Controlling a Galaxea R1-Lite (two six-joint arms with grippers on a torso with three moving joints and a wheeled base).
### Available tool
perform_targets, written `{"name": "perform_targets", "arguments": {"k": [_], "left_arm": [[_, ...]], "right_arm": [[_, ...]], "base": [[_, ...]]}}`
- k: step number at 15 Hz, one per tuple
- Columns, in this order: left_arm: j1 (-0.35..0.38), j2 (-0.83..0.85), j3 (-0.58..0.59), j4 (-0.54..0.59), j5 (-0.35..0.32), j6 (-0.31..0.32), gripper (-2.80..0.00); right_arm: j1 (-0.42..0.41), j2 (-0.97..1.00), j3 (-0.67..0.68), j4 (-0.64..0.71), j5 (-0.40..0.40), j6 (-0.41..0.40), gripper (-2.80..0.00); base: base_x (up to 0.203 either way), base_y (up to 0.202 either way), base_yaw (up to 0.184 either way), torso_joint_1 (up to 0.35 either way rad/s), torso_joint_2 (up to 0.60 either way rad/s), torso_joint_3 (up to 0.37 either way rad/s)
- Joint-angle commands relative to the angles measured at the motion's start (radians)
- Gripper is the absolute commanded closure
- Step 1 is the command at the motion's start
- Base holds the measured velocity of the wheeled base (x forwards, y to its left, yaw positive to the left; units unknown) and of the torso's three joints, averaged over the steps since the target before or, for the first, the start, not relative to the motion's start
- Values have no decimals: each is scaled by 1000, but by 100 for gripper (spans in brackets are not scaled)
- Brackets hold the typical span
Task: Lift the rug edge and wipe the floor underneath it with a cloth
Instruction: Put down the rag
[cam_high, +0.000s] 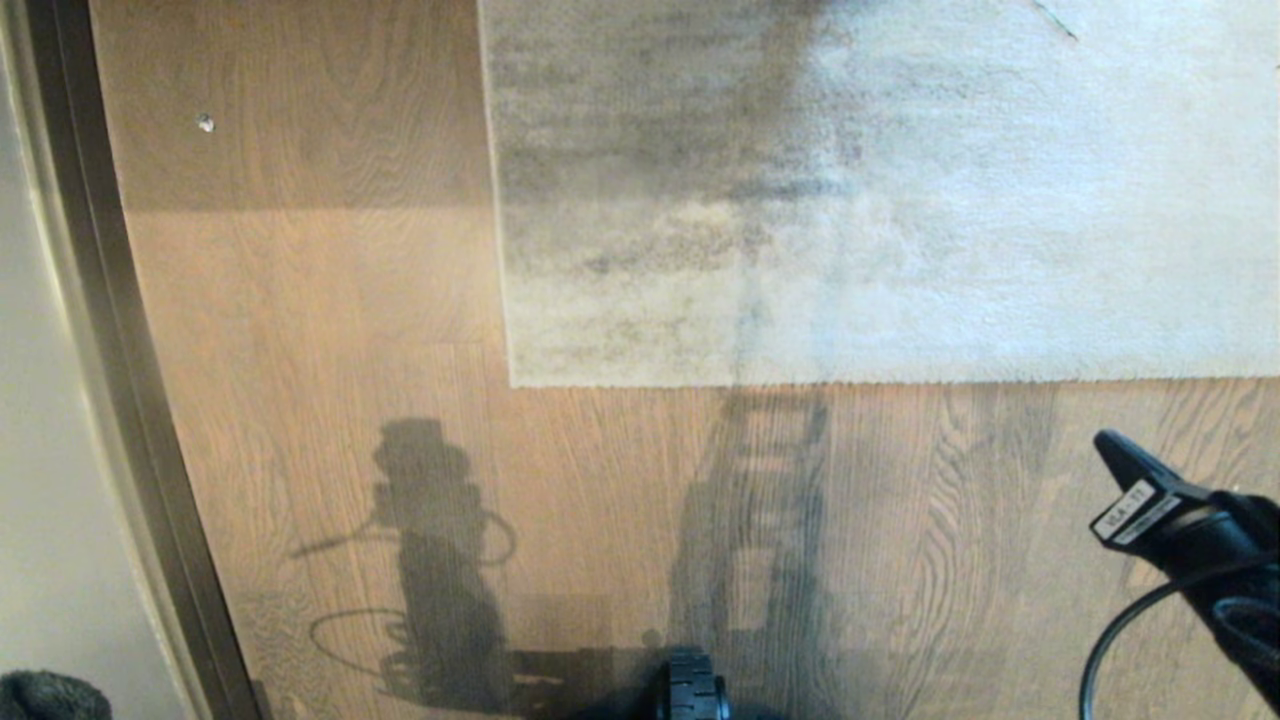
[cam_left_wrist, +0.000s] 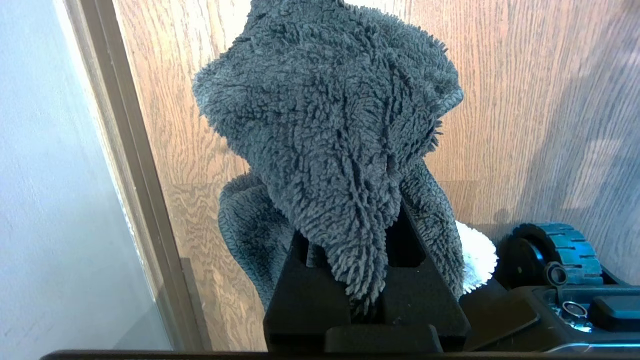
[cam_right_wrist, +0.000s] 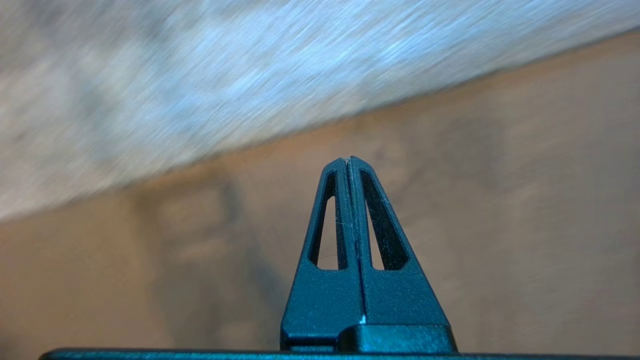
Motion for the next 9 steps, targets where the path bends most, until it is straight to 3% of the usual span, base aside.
{"name": "perform_targets", "arguments": {"k": [1, 5, 9], "left_arm": [[0, 0, 0, 0, 0, 0, 0], [0, 0, 0, 0, 0, 0, 0], [0, 0, 0, 0, 0, 0, 0]], "right_arm": [[-97, -76, 6, -25, -3, -33, 0], [-200, -256, 7, 92, -1, -126, 0], [-242, -575, 7, 383, 8, -190, 0]], "base": [[0, 0, 0, 0, 0, 0], [0, 0, 0, 0, 0, 0], [0, 0, 0, 0, 0, 0]]}}
